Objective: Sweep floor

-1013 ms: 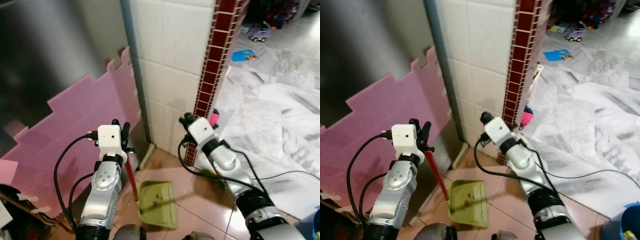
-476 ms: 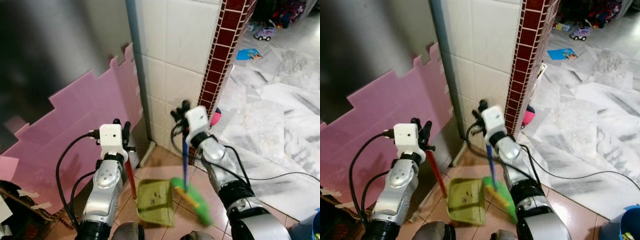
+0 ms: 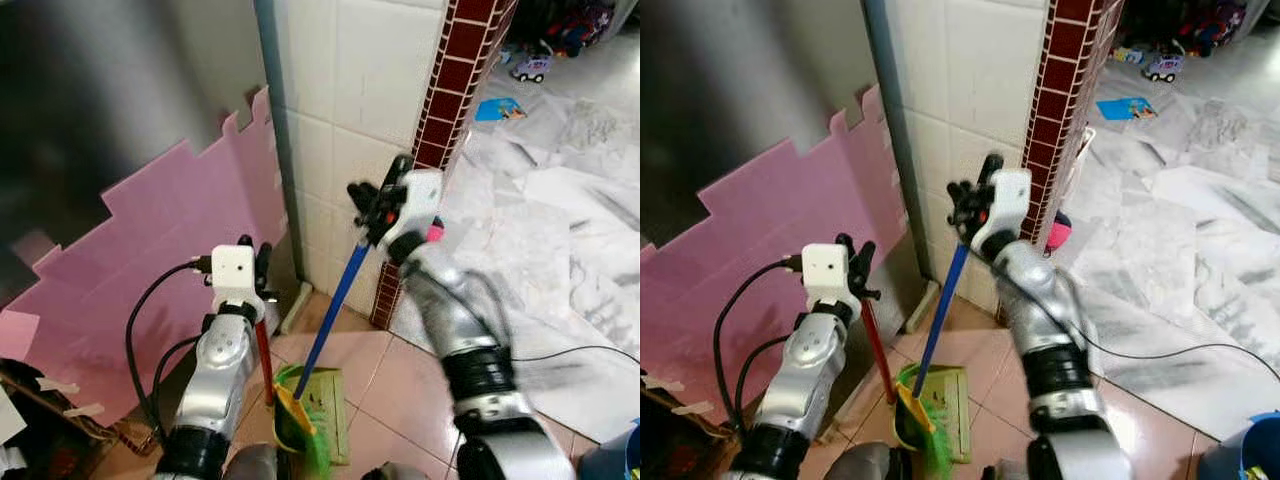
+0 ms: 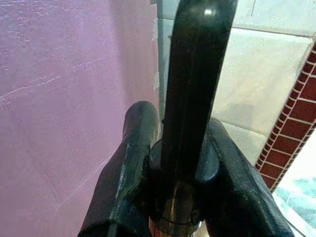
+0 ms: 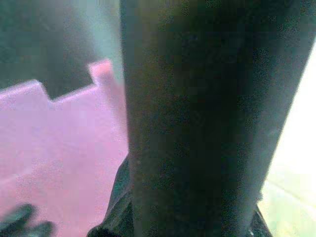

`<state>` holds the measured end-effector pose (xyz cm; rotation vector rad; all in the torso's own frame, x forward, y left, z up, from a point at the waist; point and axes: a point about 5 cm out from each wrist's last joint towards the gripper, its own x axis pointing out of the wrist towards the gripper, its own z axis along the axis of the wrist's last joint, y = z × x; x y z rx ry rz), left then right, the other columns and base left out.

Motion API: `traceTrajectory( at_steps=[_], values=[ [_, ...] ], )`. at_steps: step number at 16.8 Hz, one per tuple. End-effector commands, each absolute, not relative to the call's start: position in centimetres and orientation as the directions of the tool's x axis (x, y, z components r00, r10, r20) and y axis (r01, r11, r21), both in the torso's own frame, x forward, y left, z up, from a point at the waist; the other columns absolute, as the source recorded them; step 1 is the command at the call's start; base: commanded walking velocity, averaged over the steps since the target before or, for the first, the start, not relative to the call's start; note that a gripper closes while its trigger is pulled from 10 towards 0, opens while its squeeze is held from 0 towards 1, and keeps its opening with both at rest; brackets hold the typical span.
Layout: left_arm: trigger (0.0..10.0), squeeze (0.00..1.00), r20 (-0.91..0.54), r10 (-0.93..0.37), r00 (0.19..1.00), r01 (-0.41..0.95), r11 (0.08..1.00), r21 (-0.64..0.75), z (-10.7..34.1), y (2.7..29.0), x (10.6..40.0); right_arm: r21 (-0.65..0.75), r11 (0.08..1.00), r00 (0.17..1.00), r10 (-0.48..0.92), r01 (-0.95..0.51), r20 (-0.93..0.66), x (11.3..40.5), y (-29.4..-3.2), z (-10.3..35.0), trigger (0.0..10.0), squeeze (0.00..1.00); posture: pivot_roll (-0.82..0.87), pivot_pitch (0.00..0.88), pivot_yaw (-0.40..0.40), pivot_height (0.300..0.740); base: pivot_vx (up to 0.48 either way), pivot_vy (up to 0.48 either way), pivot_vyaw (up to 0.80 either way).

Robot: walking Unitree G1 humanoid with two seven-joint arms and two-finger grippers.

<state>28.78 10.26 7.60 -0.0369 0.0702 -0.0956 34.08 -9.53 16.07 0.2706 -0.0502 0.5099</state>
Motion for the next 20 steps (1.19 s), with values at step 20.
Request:
traceTrajectory(
  at_steps=[20],
  values=[
    [10.0,0.0,-0.187,-0.49,0.851,0.472,0.871,-0.134,5.4,5.4,27.1,0.144,0.949,0.957,0.288,-0.28,-0.032,31.2,-13.3,12.4,10.0,0.0,-0.03,0.0,0.058,0.74,0.0,0.0,0.0]
  ],
)
